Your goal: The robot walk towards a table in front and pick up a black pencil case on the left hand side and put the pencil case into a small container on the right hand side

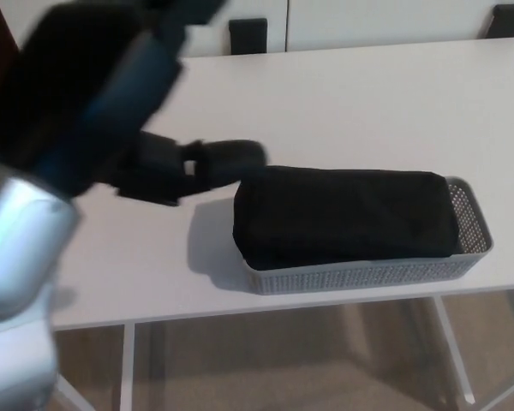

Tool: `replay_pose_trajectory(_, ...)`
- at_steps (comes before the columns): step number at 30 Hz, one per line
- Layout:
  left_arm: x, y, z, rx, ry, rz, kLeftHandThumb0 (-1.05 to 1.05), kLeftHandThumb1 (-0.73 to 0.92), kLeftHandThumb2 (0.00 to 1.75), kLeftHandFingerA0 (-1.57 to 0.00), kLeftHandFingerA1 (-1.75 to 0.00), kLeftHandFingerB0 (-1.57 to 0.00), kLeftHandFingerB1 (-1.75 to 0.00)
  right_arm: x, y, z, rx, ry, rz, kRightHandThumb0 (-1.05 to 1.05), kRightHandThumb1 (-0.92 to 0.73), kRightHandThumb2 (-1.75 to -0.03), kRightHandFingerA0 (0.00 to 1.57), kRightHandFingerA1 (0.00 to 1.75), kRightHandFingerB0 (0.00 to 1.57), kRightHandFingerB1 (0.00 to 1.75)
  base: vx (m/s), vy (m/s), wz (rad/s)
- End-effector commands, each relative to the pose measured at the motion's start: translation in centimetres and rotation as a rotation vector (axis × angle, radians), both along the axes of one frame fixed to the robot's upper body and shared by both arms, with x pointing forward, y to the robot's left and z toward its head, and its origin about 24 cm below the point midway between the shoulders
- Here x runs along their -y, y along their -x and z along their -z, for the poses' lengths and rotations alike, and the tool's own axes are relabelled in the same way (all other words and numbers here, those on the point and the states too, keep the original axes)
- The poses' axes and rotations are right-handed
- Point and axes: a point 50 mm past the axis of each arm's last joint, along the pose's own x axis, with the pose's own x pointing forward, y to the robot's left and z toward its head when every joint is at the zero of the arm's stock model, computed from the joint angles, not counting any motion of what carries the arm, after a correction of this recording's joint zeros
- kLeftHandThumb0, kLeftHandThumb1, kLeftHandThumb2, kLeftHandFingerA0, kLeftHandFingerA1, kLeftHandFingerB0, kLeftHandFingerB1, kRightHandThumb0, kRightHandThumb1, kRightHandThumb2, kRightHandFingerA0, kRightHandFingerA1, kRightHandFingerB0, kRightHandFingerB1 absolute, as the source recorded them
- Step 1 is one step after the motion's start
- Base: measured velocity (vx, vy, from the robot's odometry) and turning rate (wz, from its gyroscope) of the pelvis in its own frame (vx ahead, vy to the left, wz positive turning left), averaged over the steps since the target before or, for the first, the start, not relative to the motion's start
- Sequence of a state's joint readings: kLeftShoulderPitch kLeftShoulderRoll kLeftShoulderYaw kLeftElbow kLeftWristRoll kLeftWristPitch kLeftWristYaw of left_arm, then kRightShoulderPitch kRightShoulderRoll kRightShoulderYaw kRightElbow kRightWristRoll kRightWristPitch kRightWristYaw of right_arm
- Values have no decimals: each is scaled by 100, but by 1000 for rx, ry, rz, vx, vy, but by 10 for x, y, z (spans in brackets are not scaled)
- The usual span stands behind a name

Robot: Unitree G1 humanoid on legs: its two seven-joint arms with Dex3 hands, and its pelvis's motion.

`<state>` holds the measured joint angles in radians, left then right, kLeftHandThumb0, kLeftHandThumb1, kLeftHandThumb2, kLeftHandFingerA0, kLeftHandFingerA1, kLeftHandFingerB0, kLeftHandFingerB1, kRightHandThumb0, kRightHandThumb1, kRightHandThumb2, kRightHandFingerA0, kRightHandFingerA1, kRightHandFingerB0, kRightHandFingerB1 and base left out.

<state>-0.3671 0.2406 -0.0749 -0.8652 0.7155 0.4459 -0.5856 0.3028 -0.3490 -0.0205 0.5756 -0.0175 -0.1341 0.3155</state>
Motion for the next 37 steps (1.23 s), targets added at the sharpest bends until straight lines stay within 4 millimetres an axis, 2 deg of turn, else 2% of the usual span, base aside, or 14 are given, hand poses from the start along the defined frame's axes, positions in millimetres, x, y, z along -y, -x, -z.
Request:
replay_pose_trajectory(1, -51, 105, 54, -478, 62, 494, -36, 24, 87, -1, -50, 0, -48, 5, 13, 6, -59, 30, -4, -69, -58, -94, 2, 38, 2, 29, 0, 0, 0)
replay_pose_trajectory(6, -64, 148, 124, -1082, 207, 470, -62, 56, 58, -48, -42, -39, -34, 3, 16, 9, -59, 25, 2, -69, -57, -92, 1, 40, 1, 29, 0, 0, 0)
replay_pose_trajectory(12, -92, 201, 195, -1369, 253, 186, -69, 44, 78, -29, -50, -22, -41, 1, 25, 13, -18, 20, 75, -35, -51, -105, 0, 49, 0, 49, 0, 0, 0)
replay_pose_trajectory(14, -100, 209, 211, -1400, 205, 124, -69, 44, 76, -29, -51, -24, -42, -1, 29, 14, 7, 30, 103, -66, -75, -63, 21, 32, 14, 27, 0, 0, 0)
replay_pose_trajectory(15, -103, 210, 216, -1401, 177, 105, -69, 45, 77, -31, -52, -25, -43, -2, 31, 14, 18, 29, 117, -70, -60, -88, 14, 44, 8, 40, 0, 0, 0)
replay_pose_trajectory(23, -119, 200, 261, -1477, 181, 3, -59, 45, 87, -36, -56, -18, -44, -3, 35, 11, 135, -5, 279, -66, -59, -87, 16, 45, 10, 40, 0, 0, 0)
replay_pose_trajectory(25, -116, 193, 264, -1482, 164, -2, -68, 57, 61, -37, -42, -30, -34, -1, 33, 14, 143, -20, 321, -67, -59, -85, 13, 43, 8, 39, 0, 0, 0)
replay_pose_trajectory(26, -114, 185, 272, -1477, 144, -20, -57, 47, 87, -36, -56, -19, -44, 1, 33, 15, 147, 2, 338, -63, -75, -63, 19, 31, 14, 27, 0, 0, 0)
replay_pose_trajectory(27, -111, 172, 283, -1457, 128, -43, -63, 61, 59, -37, -41, -31, -33, 3, 32, 14, 161, 7, 360, -35, -52, -105, 0, 49, 0, 49, 0, 0, 0)
replay_pose_trajectory(29, -111, 160, 296, -1437, 126, -89, -66, 54, 82, -26, -49, -21, -43, 5, 32, 14, 182, 22, 379, -35, -52, -105, 0, 49, 0, 49, 0, 0, 0)
replay_pose_trajectory(31, -114, 149, 309, -1443, 138, -163, -62, 65, 59, -23, -38, -20, -29, 6, 30, 12, 214, 19, 408, -68, -58, -88, 7, 42, 5, 35, 0, 0, 0)
replay_pose_trajectory(32, -123, 137, 321, -1425, 157, -255, -35, 43, 98, -2, -51, 0, -49, 6, 29, 11, 238, 24, 424, -72, -59, -90, 8, 44, 4, 35, 0, 0, 0)
replay_pose_trajectory(33, -133, 125, 330, -1399, 171, -347, -70, 53, 82, -5, -43, -8, -32, 6, 29, 10, 243, 23, 444, -74, -58, -94, 8, 45, 0, 30, 0, 0, 0)
replay_pose_trajectory(37, -151, 123, 337, -1394, 221, -449, -64, 67, 63, -9, -32, -12, -24, 4, 33, 12, 230, 5, 463, -66, -76, -65, 14, 30, 10, 21, 0, 0, 0)
